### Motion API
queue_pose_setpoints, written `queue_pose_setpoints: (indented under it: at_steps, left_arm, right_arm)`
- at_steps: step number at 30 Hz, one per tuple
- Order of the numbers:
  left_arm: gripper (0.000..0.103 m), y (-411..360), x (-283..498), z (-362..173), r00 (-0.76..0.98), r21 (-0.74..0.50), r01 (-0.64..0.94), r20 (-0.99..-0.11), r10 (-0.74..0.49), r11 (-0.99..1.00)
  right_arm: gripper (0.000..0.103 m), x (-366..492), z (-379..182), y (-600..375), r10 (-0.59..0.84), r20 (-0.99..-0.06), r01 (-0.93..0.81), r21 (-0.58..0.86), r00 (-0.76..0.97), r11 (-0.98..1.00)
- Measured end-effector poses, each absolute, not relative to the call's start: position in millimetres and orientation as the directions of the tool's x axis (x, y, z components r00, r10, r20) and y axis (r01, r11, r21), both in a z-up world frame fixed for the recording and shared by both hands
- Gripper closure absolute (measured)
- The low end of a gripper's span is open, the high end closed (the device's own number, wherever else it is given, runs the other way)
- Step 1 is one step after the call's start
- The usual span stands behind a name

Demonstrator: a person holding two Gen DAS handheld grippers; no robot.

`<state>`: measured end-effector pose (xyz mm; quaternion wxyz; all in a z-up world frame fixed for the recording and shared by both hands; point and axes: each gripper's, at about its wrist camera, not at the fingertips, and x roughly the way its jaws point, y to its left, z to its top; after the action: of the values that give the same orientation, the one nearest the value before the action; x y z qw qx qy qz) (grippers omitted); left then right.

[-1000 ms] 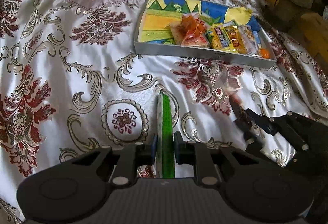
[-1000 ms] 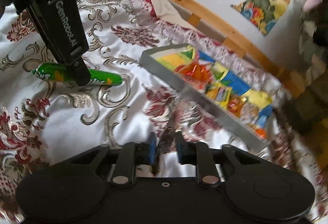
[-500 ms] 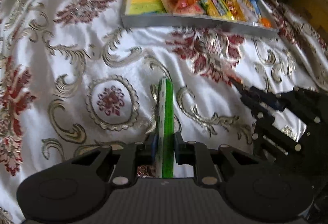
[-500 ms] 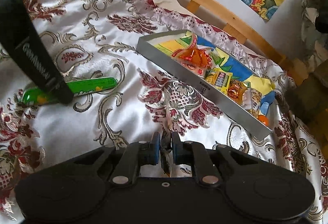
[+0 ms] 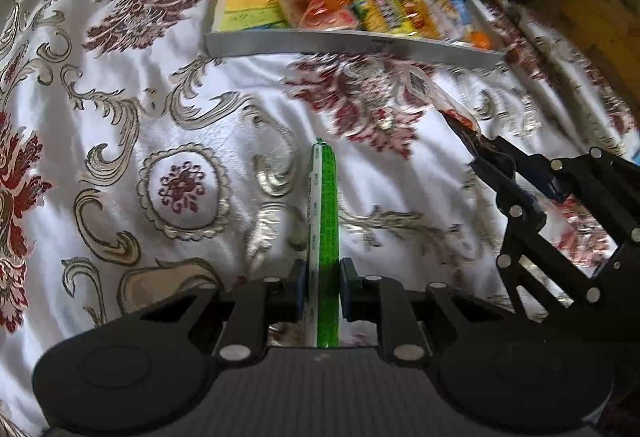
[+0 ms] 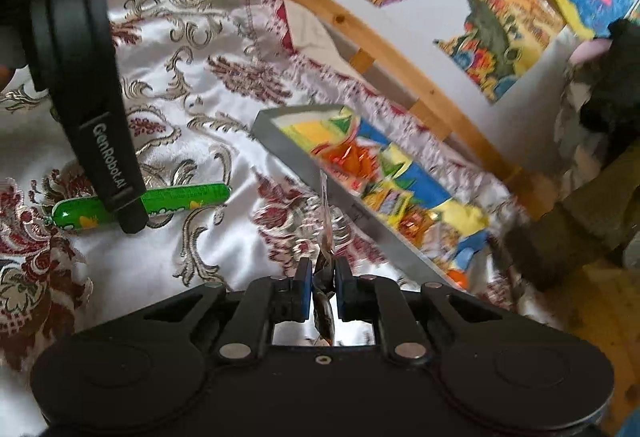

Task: Organize snacks
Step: 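Carry the green stick and brown snack into the silver tray and open both tools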

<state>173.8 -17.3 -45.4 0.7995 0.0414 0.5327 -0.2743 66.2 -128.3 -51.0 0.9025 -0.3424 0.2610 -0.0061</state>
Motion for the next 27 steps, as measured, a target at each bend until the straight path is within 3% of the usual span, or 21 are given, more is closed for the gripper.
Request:
queue_pose_setpoints:
  at_steps: [4, 8, 15, 27]
  left_arm:
    - [0.085, -19, 161, -27, 0.299, -0.277, 0.482, -0.840, -0.452, 0.832]
    - [0.085, -22, 153, -12, 0.408, -0.232, 0.473, -0.797, -0.445, 0.850]
    - [0.085, -35, 179, 5, 0.566, -0.163, 0.434, -0.716, -0.409, 0.886]
    - [0.085, -106, 280, 32, 0.679, -0.138, 0.423, -0.606, -0.414, 0.895]
  right_arm:
    - [0.091, 56, -30, -139, -0.165, -0.468, -0.171, -0.595, 0.868, 0.785]
    - [0.091, 55, -7, -155, -0.143, -0.466, -0.160, -0.551, 0.873, 0.819]
    - [0.091, 81, 0, -188, -0.169, -0.362, -0.110, -0.636, 0.917, 0.763]
    - [0.091, 198, -13, -240, -0.171, -0.275, 0.040, -0.426, 0.946, 0.904]
